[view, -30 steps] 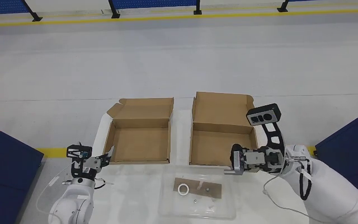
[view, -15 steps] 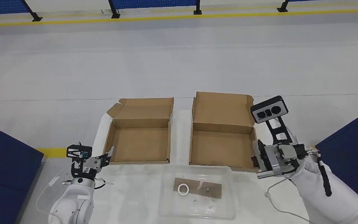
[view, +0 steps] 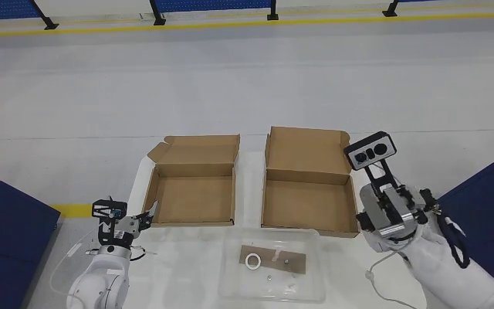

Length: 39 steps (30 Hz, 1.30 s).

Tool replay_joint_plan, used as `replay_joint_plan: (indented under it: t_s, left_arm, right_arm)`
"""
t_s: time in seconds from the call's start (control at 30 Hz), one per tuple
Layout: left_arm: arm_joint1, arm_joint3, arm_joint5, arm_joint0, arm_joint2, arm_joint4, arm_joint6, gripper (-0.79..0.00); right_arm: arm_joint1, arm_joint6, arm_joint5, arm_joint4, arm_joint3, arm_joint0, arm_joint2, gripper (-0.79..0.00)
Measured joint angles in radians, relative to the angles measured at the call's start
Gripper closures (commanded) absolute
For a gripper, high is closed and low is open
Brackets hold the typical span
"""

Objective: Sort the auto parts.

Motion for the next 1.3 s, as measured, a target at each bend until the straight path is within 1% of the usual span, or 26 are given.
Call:
replay_joint_plan:
  t_s: [0.17,0.37,0.63,0.87,1.0,1.13,1.3]
  left_arm:
    - [0.000,0.000,0.000,0.000,0.000,0.000,0.000,-0.785]
    - [0.000,0.000,0.000,0.000,0.000,0.000,0.000,-0.785]
    - [0.000,0.000,0.000,0.000,0.000,0.000,0.000,-0.785]
    - [0.000,0.000,0.000,0.000,0.000,0.000,0.000,-0.785]
    - [0.000,0.000,0.000,0.000,0.000,0.000,0.000,-0.785]
    - [0.000,0.000,0.000,0.000,0.000,0.000,0.000,-0.785]
    - [0.000,0.000,0.000,0.000,0.000,0.000,0.000,-0.785]
  right_arm:
    - [-0.022,0.015,0.035,0.087,-0.002,-0.025,0.027,0.000]
    - [-0.044,0.009,0.060,0.090,-0.006,-0.041,0.061,0.000]
    - [-0.067,-0.032,0.070,-0.031,0.001,-0.052,0.102,0.000]
    - [-0.079,-0.087,0.083,-0.212,0.007,-0.064,0.144,0.000]
    - [-0.087,-0.107,0.086,-0.275,0.004,-0.075,0.165,0.000]
    - [-0.096,-0.112,0.091,-0.288,-0.005,-0.089,0.179,0.000]
    - [-0.114,-0.096,0.101,-0.210,-0.013,-0.108,0.186,0.000]
